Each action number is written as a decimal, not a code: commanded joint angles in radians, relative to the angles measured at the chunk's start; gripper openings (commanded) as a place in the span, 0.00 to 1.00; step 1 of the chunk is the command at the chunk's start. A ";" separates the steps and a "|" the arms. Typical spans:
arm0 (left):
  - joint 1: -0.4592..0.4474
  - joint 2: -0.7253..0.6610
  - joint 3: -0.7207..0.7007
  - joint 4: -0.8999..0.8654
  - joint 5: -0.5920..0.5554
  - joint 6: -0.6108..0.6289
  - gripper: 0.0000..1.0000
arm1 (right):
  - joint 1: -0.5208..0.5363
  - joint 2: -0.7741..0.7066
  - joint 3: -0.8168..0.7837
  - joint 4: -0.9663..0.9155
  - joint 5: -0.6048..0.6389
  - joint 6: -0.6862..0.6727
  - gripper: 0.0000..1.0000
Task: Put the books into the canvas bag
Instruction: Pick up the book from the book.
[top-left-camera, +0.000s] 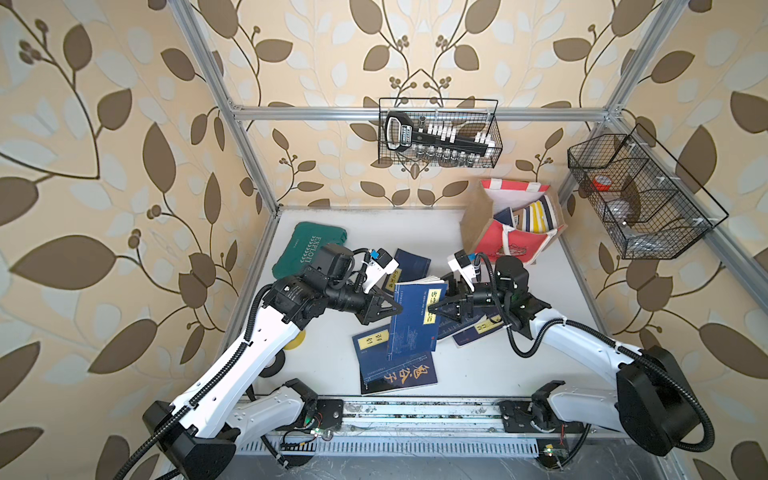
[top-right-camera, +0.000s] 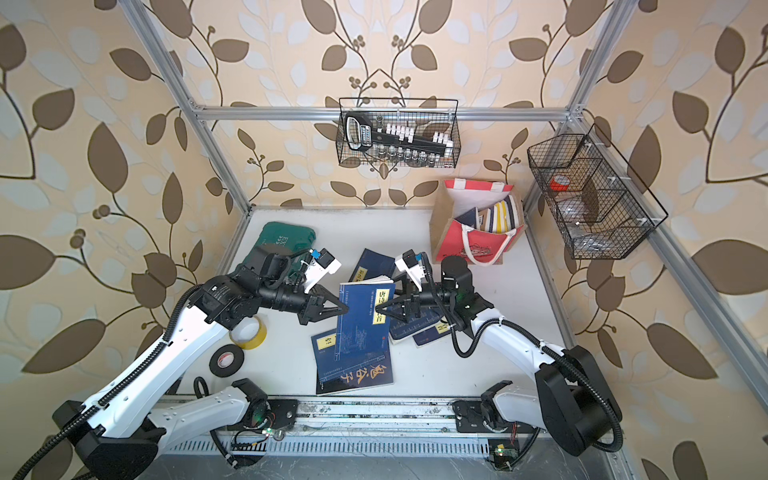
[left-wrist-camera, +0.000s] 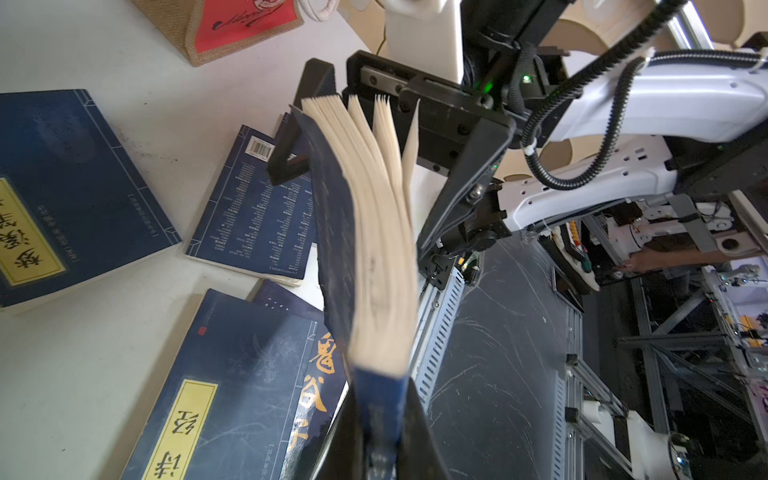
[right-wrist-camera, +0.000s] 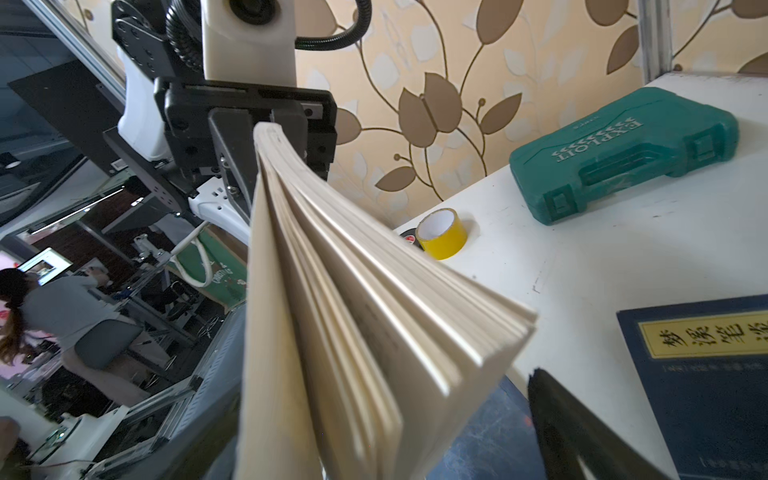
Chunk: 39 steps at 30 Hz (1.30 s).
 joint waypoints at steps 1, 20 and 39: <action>-0.003 -0.009 0.035 0.005 0.064 0.041 0.00 | 0.015 0.018 0.056 0.049 -0.108 0.006 0.94; 0.000 -0.019 0.004 0.033 -0.129 0.041 0.00 | 0.011 -0.058 0.134 -0.119 -0.110 -0.068 0.19; 0.043 -0.026 -0.009 0.069 -0.173 0.015 0.71 | -0.025 -0.079 0.285 -0.387 0.098 -0.150 0.00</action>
